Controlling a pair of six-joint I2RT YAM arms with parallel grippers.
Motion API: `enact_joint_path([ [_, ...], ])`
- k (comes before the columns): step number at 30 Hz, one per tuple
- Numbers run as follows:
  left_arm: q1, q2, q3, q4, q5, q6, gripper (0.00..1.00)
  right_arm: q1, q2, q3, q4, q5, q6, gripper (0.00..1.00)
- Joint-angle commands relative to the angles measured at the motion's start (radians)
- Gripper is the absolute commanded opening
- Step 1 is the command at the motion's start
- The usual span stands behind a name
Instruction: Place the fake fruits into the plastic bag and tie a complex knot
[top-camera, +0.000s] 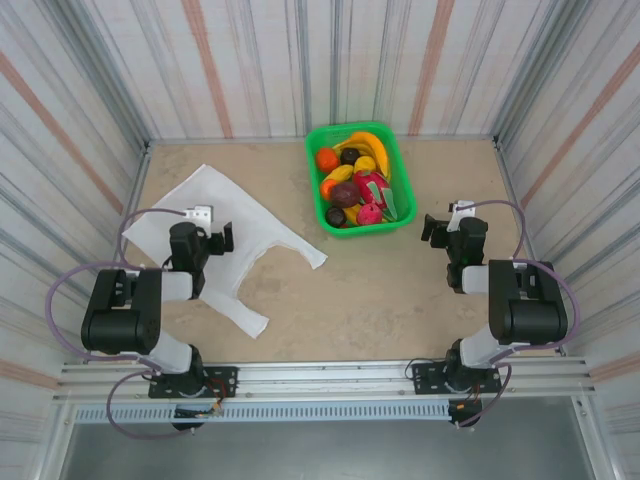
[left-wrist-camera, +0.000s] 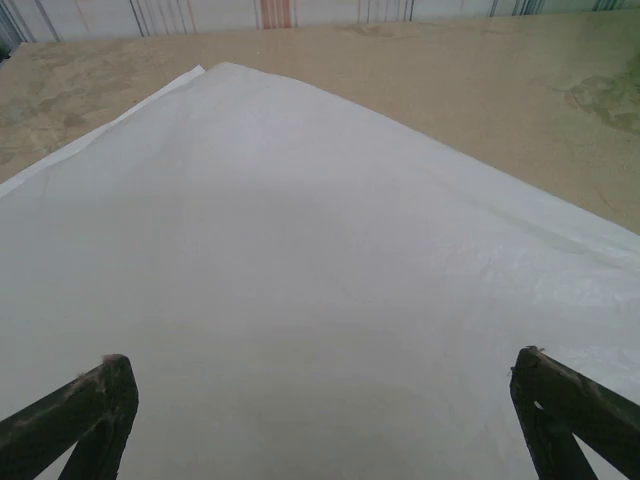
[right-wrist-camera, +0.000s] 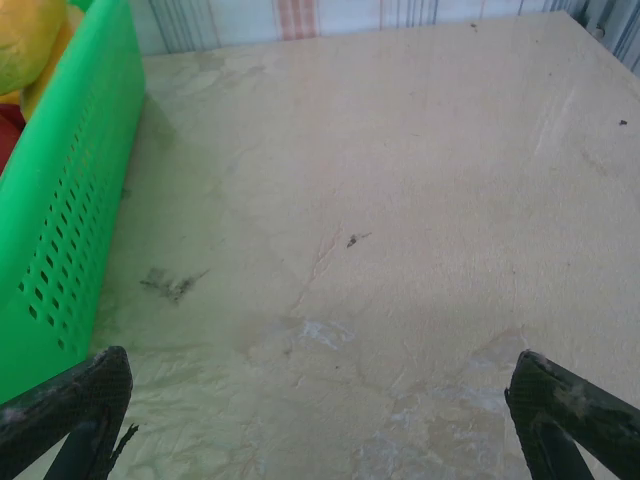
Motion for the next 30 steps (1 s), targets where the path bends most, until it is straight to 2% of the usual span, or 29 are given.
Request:
enact_joint_path([
  [1, -0.003, -0.002, 0.013, 0.0, -0.012, 0.017, 0.99, 0.007, 0.007, -0.009, -0.003, 0.014, 0.013, 0.99],
  [27, 0.001, -0.003, 0.011, 0.001, -0.003, 0.014, 0.99, -0.002, 0.006, -0.012, 0.0, -0.004, 0.019, 0.99],
  [30, 0.0, -0.012, 0.008, 0.006, -0.026, 0.004, 0.99, 0.001, -0.016, -0.016, 0.001, 0.045, 0.036, 0.99],
])
